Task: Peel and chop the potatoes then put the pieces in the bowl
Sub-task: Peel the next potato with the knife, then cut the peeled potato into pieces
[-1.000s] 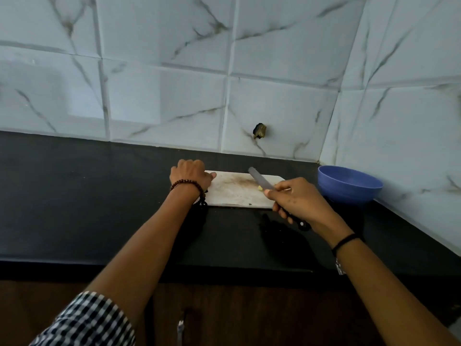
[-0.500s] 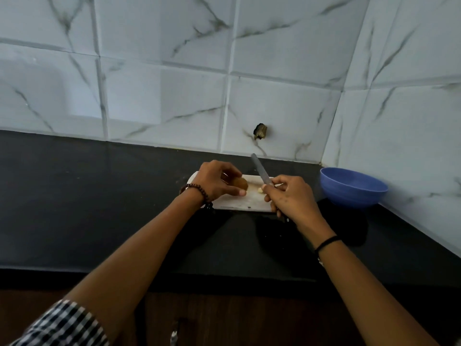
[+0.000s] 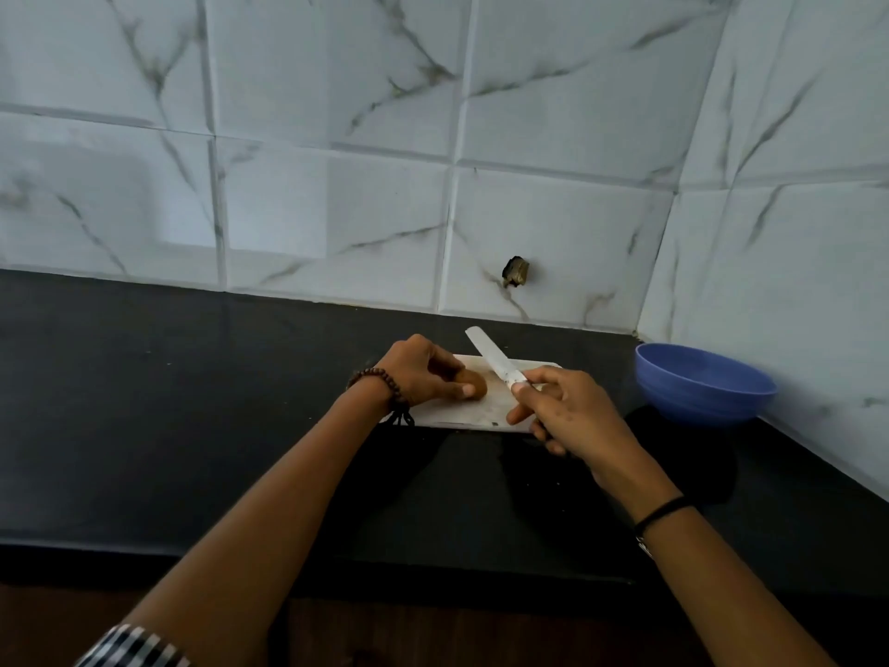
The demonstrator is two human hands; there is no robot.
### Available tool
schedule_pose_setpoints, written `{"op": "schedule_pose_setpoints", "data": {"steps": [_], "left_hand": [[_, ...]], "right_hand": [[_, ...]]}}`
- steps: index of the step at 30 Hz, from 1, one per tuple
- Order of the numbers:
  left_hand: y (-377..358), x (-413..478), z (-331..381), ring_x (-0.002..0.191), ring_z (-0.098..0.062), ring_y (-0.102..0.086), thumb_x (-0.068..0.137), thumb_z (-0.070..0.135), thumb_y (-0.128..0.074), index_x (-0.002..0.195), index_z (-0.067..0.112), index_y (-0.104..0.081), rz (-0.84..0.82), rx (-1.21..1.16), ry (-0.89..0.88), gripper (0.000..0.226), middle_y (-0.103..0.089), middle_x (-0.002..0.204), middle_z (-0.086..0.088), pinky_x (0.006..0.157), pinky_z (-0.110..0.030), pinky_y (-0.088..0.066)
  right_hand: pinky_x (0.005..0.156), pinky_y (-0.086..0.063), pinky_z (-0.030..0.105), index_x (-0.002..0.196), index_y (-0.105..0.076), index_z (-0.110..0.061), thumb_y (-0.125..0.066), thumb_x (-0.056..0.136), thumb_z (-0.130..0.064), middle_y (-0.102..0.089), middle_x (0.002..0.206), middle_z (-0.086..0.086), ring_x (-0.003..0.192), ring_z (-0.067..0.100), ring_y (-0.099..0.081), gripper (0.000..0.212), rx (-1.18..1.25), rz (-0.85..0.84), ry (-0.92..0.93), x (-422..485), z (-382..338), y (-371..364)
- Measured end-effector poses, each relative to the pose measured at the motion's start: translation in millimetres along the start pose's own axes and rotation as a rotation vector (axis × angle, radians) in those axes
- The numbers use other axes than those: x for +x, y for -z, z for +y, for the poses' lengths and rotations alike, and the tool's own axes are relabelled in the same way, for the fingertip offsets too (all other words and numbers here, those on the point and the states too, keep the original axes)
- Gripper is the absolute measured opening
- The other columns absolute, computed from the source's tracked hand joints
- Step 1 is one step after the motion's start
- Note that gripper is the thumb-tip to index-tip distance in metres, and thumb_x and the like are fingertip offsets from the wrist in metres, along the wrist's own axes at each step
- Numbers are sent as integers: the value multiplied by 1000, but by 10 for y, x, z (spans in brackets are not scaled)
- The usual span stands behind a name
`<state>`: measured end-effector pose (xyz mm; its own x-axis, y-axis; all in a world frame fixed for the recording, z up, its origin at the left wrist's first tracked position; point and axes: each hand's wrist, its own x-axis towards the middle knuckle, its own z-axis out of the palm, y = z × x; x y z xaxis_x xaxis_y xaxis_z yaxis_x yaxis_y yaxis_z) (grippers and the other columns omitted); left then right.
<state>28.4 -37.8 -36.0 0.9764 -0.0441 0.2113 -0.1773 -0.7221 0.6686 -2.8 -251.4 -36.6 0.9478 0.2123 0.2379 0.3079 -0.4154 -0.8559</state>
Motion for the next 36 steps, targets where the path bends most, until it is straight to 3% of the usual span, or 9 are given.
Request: {"op": "schedule_pose_setpoints", "data": {"steps": [3,7,12,16,17,20,27,30,36], "left_hand": [[15,-23,30,98,-6,-61,70,35,-83,112,23,-70,1,-27,13,45,-70,101,7,95,-25,-45],[5,-48,15,91,-2,-62,57,40,-90,87,19,-77,108,-103,46,39,-72,88,8,85,-20,-48],[-16,-51,23,89,-5,-65,55,39,-91,83,18,-78,147,-76,27,38,-73,85,7,86,-25,-54],[-2,-57,29,94,-5,-64,60,36,-89,88,16,-79,128,-77,11,36,-73,88,6,90,-24,-52],[-1,-55,28,94,-6,-64,62,36,-88,89,16,-79,121,-75,11,35,-73,89,6,91,-25,-52],[-18,-50,19,92,-6,-65,61,36,-89,87,18,-79,137,-71,18,33,-73,88,6,91,-30,-54],[-44,-61,-6,88,-7,-66,65,38,-86,86,21,-79,175,-51,-4,27,-74,86,6,87,-34,-56],[-56,-65,5,86,-10,-68,68,35,-84,84,22,-78,205,-23,-13,21,-75,87,4,84,-35,-57],[-82,-89,31,88,-13,-68,66,29,-86,85,15,-79,240,-14,-13,24,-75,86,-2,85,-32,-56]], "right_hand": [[42,-42,18,115,-64,-25,-59,100,-26,-75,79,3,52,7,-54,16,-18,-19,-15,-17,-25,-23],[46,-44,19,121,-66,-28,-60,99,-30,-74,78,5,54,8,-56,23,-44,-30,-2,-36,-32,-57],[50,-47,19,131,-63,-36,-55,100,-35,-68,74,-1,59,7,-60,32,-296,6,120,-97,-75,-116],[78,-49,25,135,-62,-23,-50,101,-30,-72,106,3,90,14,-65,37,-576,54,204,-116,-178,-178],[79,-49,27,131,-65,-18,-49,102,-27,-72,102,5,92,18,-64,35,-612,58,205,-114,-202,-205],[56,-38,25,112,-68,-9,-47,102,-26,-57,75,2,74,19,-55,29,-700,65,171,-77,-237,-291],[70,-41,35,112,-55,-7,-52,100,-25,-57,110,14,86,28,-56,22,-799,40,91,81,-492,-420],[74,-47,38,114,-56,-7,-54,98,-25,-59,115,15,98,35,-62,24,-798,25,82,148,-529,-497],[76,-39,38,119,-52,-6,-51,100,-24,-53,121,19,107,38,-58,26,-850,27,70,61,-500,-497]]}}
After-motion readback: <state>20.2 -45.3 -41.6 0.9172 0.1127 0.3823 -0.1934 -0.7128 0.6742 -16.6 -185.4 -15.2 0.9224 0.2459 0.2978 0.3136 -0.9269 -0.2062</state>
